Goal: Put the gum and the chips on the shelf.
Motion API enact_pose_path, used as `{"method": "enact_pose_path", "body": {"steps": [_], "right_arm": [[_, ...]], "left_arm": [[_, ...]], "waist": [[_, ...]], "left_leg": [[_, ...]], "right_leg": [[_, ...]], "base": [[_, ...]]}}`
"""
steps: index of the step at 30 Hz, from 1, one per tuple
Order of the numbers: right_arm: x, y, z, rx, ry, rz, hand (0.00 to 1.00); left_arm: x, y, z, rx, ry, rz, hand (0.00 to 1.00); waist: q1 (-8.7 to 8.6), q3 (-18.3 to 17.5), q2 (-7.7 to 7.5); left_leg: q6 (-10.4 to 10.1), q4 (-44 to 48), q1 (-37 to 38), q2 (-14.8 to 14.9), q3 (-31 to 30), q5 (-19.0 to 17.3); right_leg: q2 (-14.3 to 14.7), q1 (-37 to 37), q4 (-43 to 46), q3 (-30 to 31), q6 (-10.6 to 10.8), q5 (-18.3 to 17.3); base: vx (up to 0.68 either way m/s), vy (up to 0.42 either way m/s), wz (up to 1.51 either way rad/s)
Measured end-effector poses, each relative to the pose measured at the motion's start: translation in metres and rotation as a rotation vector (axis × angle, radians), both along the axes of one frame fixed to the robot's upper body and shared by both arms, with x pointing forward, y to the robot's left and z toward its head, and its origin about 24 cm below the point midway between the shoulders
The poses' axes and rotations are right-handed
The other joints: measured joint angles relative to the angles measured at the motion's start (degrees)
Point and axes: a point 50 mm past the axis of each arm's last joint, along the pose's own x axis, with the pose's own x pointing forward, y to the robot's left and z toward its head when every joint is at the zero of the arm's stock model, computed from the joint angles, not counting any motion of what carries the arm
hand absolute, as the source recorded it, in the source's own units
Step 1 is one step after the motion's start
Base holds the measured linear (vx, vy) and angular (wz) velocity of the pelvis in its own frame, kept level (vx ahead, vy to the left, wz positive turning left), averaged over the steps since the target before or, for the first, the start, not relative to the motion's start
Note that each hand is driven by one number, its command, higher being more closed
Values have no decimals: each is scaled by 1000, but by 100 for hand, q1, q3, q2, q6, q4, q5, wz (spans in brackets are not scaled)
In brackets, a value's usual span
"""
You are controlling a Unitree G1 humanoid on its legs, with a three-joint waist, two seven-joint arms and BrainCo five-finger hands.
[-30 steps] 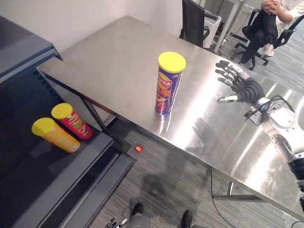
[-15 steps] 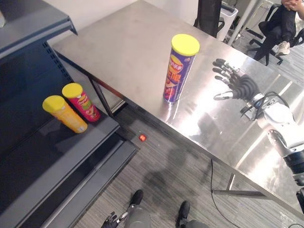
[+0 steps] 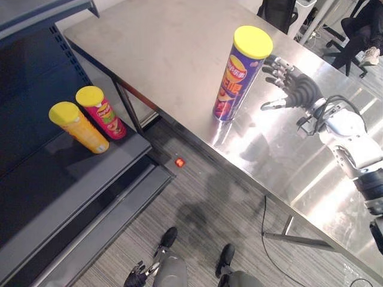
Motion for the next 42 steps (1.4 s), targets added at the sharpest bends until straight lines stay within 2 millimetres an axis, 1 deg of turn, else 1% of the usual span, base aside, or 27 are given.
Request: {"method": "enact_pose_path", "body": {"steps": [3, 5, 7, 9, 13, 15, 17, 23, 28, 32, 33, 36, 42], "right_arm": [[5, 0, 9, -26, -23, -26, 0], [6, 2, 18, -26, -47, -30, 0], [8, 3, 20, -33, -50, -35, 0], [10, 2, 21, -26, -52, -47, 0], [15, 16, 29, -33, -63, -29, 0], [14, 23, 43, -44, -100, -10, 0], [13, 29, 49, -56, -118, 2, 0], [13, 46, 58, -43, -142, 49, 0], [17, 53, 57, -36, -130, 58, 0], [17, 56, 56, -41, -128, 62, 0], [17, 56, 57, -41, -130, 63, 100], [16, 57, 62, -39, -144, 67, 100], [16, 57, 62, -33, -146, 61, 100]], "left_arm": [[2, 0, 0, -8, -11, 22, 0], [9, 0, 2, -9, -32, 18, 0], [12, 0, 3, -10, -43, 21, 0], [14, -1, 4, -10, -51, 19, 0], [16, -1, 5, -9, -61, 19, 0], [20, 0, 7, -5, -73, 17, 0], [24, 1, 7, -2, -80, 16, 0], [31, 0, 9, 8, -94, 18, 0], [32, 0, 9, 9, -97, 19, 0], [33, 0, 10, 13, -100, 22, 0], [34, 0, 10, 14, -101, 24, 0], [41, -1, 11, 12, -117, 24, 0], [43, -2, 12, -3, -127, 46, 0]], "waist": [[37, 76, -15], [108, 197, -16], [147, 254, -31], [234, 258, -40], [258, 323, -61], [262, 435, -94], [270, 488, -114], [296, 551, -142], [296, 572, -160], [304, 606, -162], [304, 630, -165], [303, 746, -169], [302, 759, -173]], "left_leg": [[-2, 12, -3, 3, 0, -2], [-4, 30, -16, 6, -1, -4], [-4, 32, -36, 9, -13, -4], [-4, 38, -110, 6, -23, -3], [-4, 39, -125, 6, -23, -2], [-4, 41, -125, 6, -22, -3], [-5, 40, -129, 7, -21, -4], [-7, 65, -217, 9, -20, -7], [-8, 69, -230, 12, -20, -8], [-11, 75, -235, 14, -24, -10], [-12, 82, -235, 14, -23, -11], [-19, 120, -262, 18, -30, -16], [-27, 158, -301, 17, -36, -25]], "right_leg": [[5, 1, 0, 2, 0, 0], [11, -3, 0, 9, 3, 3], [18, -14, 0, -1, 3, 3], [18, -83, 0, -14, 4, 5], [20, -101, -2, -8, -3, 15], [20, -103, -2, -5, -2, 17], [21, -109, -2, -3, -1, 17], [25, -187, -1, 0, -1, 24], [29, -201, -2, 3, -6, 35], [31, -201, -2, 2, -6, 35], [32, -200, -1, 3, -6, 35], [43, -207, 0, 3, -6, 36], [53, -219, -1, -11, -7, 37]], "base": [[0, 0, 0], [0, 0, 0], [2, -8, 3], [10, -7, 2], [43, -22, -1], [18, -9, 0], [0, 0, 0], [0, 0, 0], [13, -9, 0], [0, 0, 0], [0, 0, 0], [0, 0, 0], [16, -10, 1]]}}
